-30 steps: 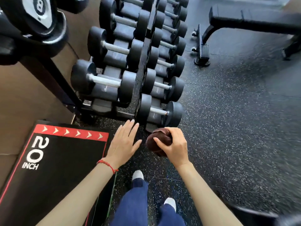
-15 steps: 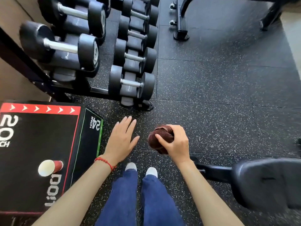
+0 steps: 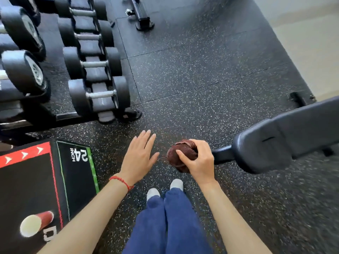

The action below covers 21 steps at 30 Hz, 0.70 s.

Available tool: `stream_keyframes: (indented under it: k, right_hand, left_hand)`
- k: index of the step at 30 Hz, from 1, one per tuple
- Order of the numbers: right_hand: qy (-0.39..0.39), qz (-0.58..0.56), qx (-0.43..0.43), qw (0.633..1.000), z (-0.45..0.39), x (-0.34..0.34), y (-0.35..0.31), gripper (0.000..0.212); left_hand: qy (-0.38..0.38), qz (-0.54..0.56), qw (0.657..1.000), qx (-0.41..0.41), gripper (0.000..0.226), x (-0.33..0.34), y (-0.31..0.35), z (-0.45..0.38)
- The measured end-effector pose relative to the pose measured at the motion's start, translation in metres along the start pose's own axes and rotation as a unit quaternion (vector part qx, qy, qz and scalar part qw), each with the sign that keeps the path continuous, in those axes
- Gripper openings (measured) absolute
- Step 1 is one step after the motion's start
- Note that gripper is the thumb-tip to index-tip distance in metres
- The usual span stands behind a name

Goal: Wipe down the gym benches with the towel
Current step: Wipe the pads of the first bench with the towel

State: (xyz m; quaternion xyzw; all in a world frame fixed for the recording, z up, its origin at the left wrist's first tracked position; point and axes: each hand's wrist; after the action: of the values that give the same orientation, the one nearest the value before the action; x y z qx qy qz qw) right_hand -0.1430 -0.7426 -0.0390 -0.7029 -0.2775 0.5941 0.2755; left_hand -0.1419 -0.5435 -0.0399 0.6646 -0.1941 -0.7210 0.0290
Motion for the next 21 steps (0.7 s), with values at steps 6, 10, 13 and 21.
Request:
stream_keyframes:
  k: [6, 10, 13, 21]
  right_hand:
    - [0.047, 0.001, 0.054, 0.997, 0.014, -0.036, 0.026, 0.042]
    - [0.077, 0.001, 0.083, 0.994, 0.015, -0.061, 0.050, 0.044]
    - [0.110, -0.004, 0.084, 0.990, 0.015, -0.083, 0.075, 0.045]
    - [0.111, -0.007, 0.090, 0.990, 0.007, -0.154, 0.161, 0.044]
  left_hand:
    - [-0.023, -0.001, 0.997, 0.067, 0.059, 0.010, 0.042, -0.020]
    - [-0.027, -0.003, 0.995, 0.095, 0.058, 0.019, 0.074, -0.033]
    - [-0.031, -0.010, 0.993, 0.113, 0.059, 0.030, 0.104, -0.044]
    - [-0.041, -0.012, 0.994, 0.096, 0.058, 0.069, 0.205, -0.069]
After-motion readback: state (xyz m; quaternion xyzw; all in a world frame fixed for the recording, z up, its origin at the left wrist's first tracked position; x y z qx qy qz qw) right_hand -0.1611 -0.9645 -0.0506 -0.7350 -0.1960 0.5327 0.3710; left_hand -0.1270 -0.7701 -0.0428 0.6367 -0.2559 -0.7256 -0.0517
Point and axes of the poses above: each hand's wrist, its own z-axis away from the middle knuckle, its own x-axis out of the palm, y = z × x, and after that the axes turned 3 degrees about y, right-handed
